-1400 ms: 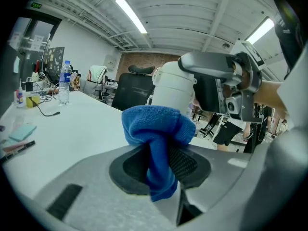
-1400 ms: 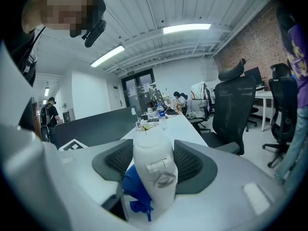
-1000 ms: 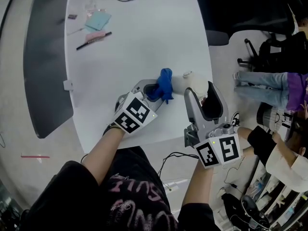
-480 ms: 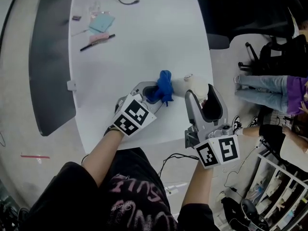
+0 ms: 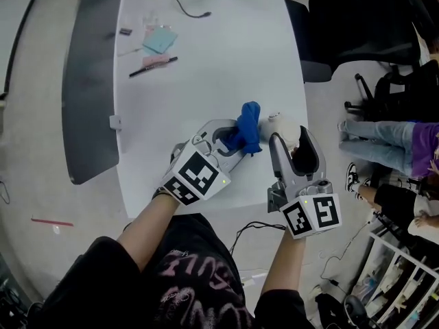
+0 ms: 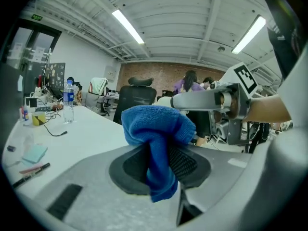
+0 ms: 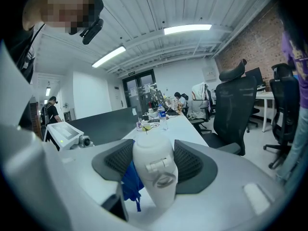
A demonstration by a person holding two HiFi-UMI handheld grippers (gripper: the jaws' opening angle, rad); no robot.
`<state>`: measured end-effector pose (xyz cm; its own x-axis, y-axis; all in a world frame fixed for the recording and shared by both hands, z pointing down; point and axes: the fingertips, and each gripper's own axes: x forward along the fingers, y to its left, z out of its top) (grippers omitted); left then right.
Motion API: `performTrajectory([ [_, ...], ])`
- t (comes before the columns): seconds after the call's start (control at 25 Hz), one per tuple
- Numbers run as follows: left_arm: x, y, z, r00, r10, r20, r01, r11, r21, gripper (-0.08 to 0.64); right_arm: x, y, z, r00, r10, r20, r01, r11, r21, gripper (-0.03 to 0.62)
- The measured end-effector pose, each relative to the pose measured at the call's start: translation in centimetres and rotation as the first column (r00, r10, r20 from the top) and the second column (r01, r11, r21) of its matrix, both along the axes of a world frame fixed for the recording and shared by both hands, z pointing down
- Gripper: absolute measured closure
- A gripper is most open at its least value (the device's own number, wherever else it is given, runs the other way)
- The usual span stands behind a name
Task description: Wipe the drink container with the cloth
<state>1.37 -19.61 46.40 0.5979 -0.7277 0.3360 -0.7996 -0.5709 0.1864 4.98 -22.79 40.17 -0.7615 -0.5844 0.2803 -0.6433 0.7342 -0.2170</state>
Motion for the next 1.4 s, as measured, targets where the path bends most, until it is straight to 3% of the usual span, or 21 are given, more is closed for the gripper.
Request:
performTrajectory([
  [0.2, 0.6, 0.2, -2.3, 0.999, 0.032, -0.008, -0.031, 0.997, 0.066, 0.459, -0.1, 0.0, 0.2, 1.0, -0.005, 0.006, 0.005, 1.0, 0.001, 0.313],
  [0.4, 1.5, 0.2, -2.6, 0.999, 0.052, -0.007, -0.051, 0.996, 0.073, 0.457, -0.2, 0.0, 0.2, 1.0, -0.007, 0.01, 0.007, 1.0, 0.001, 0.311],
  [1.4, 1.7, -0.2, 3.0, 0.998, 0.057, -0.004, -0.057, 0.998, -0.029, 0.457, -0.3, -0.1, 0.4, 1.0, -0.008, 0.006, 0.008, 1.0, -0.027, 0.308],
])
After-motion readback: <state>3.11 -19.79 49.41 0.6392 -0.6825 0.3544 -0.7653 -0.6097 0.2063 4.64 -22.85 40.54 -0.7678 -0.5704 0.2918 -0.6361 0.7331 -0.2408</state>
